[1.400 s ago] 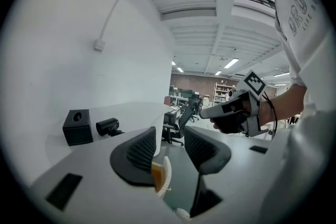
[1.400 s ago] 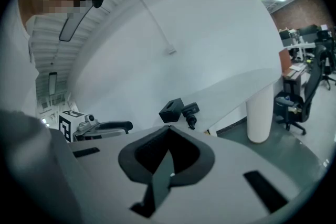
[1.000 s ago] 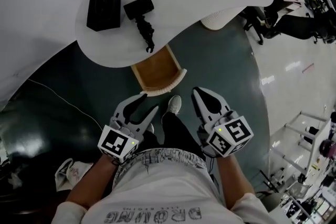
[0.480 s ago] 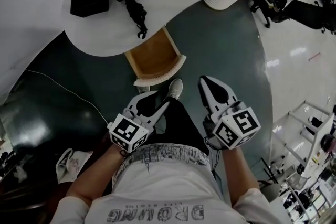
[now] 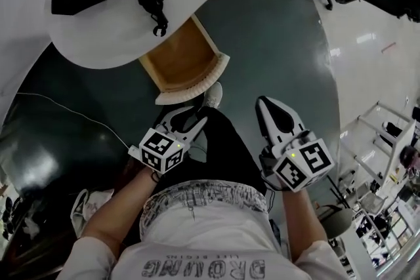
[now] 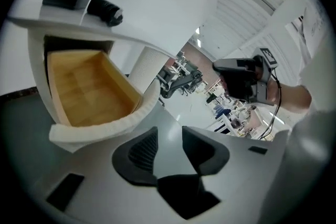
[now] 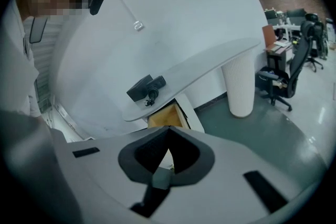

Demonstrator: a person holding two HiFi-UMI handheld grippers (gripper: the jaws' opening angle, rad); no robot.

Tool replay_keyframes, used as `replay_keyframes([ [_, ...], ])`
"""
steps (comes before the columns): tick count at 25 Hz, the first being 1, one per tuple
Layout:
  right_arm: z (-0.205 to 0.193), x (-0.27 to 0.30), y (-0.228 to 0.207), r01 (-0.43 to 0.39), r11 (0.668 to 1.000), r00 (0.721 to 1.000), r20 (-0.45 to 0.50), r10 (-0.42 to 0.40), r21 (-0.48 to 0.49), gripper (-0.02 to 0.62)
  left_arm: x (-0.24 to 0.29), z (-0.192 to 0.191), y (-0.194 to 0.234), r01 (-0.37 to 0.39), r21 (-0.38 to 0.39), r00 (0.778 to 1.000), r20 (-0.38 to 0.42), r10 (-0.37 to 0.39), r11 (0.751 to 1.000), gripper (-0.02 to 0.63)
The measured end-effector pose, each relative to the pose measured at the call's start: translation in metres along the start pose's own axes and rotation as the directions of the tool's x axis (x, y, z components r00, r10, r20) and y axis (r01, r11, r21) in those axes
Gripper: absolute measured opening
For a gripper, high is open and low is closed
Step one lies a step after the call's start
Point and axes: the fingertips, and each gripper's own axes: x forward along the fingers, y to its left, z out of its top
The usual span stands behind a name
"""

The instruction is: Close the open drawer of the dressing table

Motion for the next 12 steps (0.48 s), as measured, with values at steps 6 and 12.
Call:
replay_keyframes([
  [6, -0.019, -0.004, -0.002, 0.019, 1.000, 0.997, -0.073, -0.019, -0.006, 0.008, 0.030, -0.031, 0.043, -0.046, -0.220, 0.998, 0.019, 0.052, 0.974, 0.163],
  [12, -0.032, -0.009, -0.004, 0.025, 1.000, 0.990, -0.137, -0.023, 0.011, 0.008, 0.059, -0.042, 0.072, -0.108, -0.388, 0.990, 0.038, 0.134, 0.915, 0.163],
])
